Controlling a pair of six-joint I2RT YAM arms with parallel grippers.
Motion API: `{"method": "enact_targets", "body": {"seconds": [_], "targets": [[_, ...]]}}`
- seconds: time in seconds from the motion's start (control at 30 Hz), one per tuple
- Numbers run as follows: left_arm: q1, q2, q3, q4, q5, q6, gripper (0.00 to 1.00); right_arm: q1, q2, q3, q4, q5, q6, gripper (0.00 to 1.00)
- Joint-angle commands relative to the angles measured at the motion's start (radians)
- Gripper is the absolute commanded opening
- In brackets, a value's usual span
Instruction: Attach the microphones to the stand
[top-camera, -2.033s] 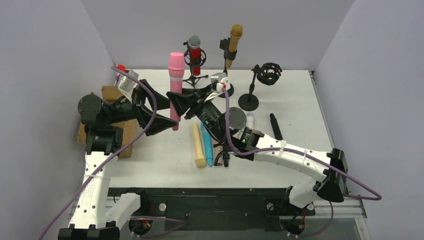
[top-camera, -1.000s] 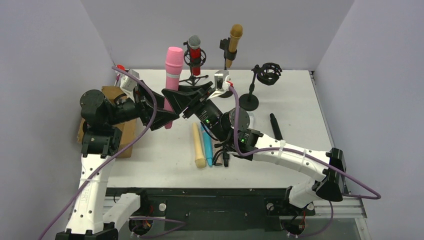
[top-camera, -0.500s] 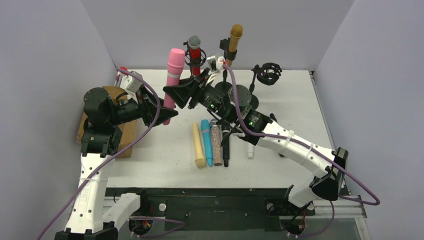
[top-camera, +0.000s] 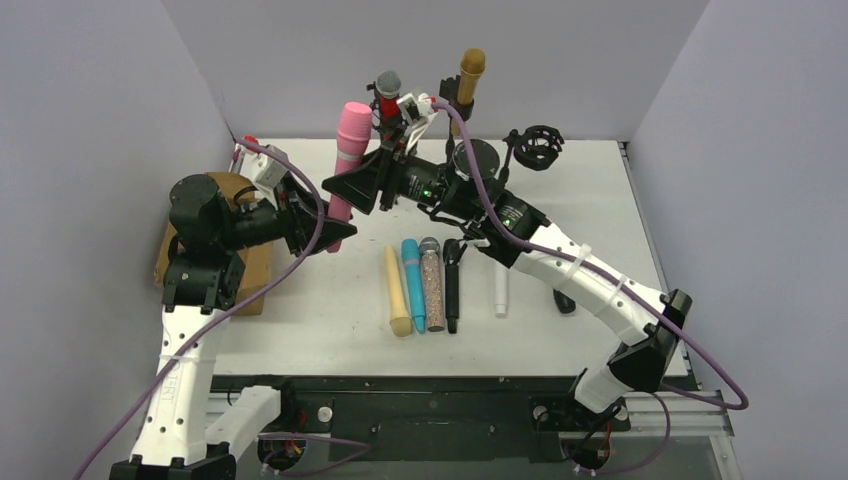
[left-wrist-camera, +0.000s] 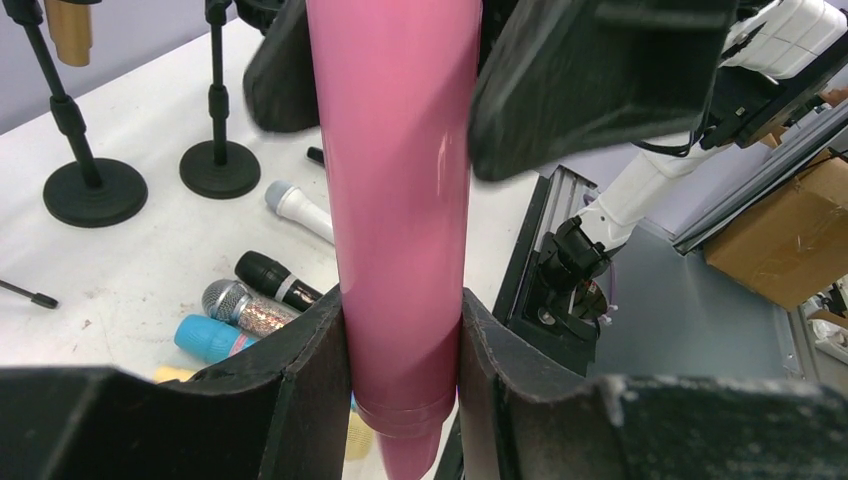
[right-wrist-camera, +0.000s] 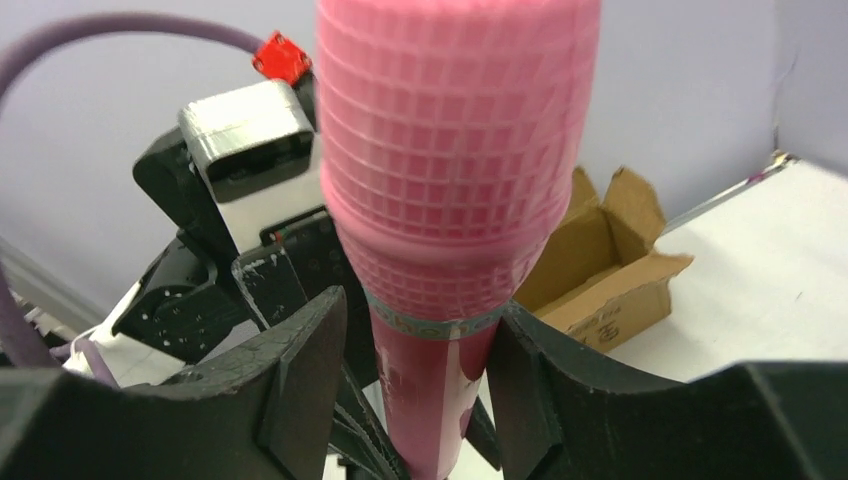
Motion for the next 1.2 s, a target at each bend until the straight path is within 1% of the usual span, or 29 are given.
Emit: {"method": "enact_targets", "body": {"seconds": [0.0,0.07,0.1,0.13,0.17,0.2,0.23,0.27,0.3,0.33,0.37,0.4,0.43,0.47,0.5,0.53,0.57,0.63,0.77,0.9,1.07,1.17], "targets": [[0.002,-0.001,0.022,0.011,0.028,0.019,0.0,0.005,0.039,0.064,-0.036,-0.084,0.036,0.46],[0.001,0.001,0.025,0.002,0.033,0.027,0.0,0.004,0.048,0.075,-0.047,-0.087,0.034,0.4],[0.001,0.002,0.026,0.0,0.034,0.028,0.0,0.003,0.046,0.073,-0.045,-0.086,0.033,0.31],[0.001,0.003,0.027,-0.005,0.032,0.03,0.0,-0.001,0.043,0.071,-0.042,-0.079,0.033,0.26],[0.001,0.004,0.028,-0.01,0.024,0.033,0.0,-0.005,0.033,0.066,-0.043,-0.073,0.028,0.16],[0.001,0.007,0.033,-0.028,0.018,0.044,0.0,-0.017,0.024,0.064,-0.048,-0.058,0.017,0.11],[0.003,0.009,0.037,-0.041,-0.008,0.058,0.0,-0.024,0.002,0.055,-0.051,-0.049,0.01,0.03],[0.003,0.014,0.048,-0.078,-0.031,0.068,0.18,-0.046,-0.009,0.05,-0.059,-0.033,-0.01,0.0],[0.001,0.02,0.055,-0.1,-0.083,0.097,0.35,-0.059,-0.036,0.041,-0.07,-0.022,-0.027,0.0],[0.001,0.032,0.072,-0.158,-0.112,0.115,0.77,-0.089,-0.049,0.043,-0.115,0.007,-0.074,0.0],[0.001,0.039,0.082,-0.189,-0.187,0.154,0.9,-0.105,-0.077,0.044,-0.141,0.026,-0.102,0.0],[0.001,0.059,0.104,-0.245,-0.224,0.169,1.0,-0.145,-0.091,0.044,-0.185,0.065,-0.15,0.0],[0.001,0.073,0.128,-0.276,-0.301,0.201,0.98,-0.193,-0.12,0.043,-0.203,0.106,-0.176,0.0],[0.002,0.101,0.141,-0.331,-0.336,0.218,0.97,-0.218,-0.134,0.04,-0.236,0.134,-0.224,0.0],[0.001,0.115,0.163,-0.385,-0.401,0.25,0.97,-0.275,-0.159,0.038,-0.261,0.193,-0.245,0.0],[0.002,0.145,0.172,-0.408,-0.45,0.263,0.97,-0.303,-0.17,0.034,-0.269,0.215,-0.269,0.0],[0.002,0.158,0.188,-0.444,-0.469,0.28,0.96,-0.37,-0.186,0.034,-0.282,0.249,-0.277,0.0],[0.002,0.19,0.2,-0.473,-0.508,0.293,0.96,-0.458,-0.194,0.052,-0.311,0.312,-0.306,0.0],[0.004,0.2,0.186,-0.455,-0.543,0.332,0.96,-0.586,-0.151,0.115,-0.379,0.439,-0.367,0.0],[0.004,0.202,0.187,-0.451,-0.549,0.354,0.96,-0.635,-0.097,0.158,-0.398,0.538,-0.442,0.0],[0.003,0.212,0.182,-0.453,-0.545,0.375,0.96,-0.649,-0.033,0.16,-0.388,0.589,-0.49,0.0],[0.003,0.216,0.166,-0.445,-0.533,0.38,0.96,-0.657,-0.012,0.161,-0.384,0.589,-0.506,0.0]]}}
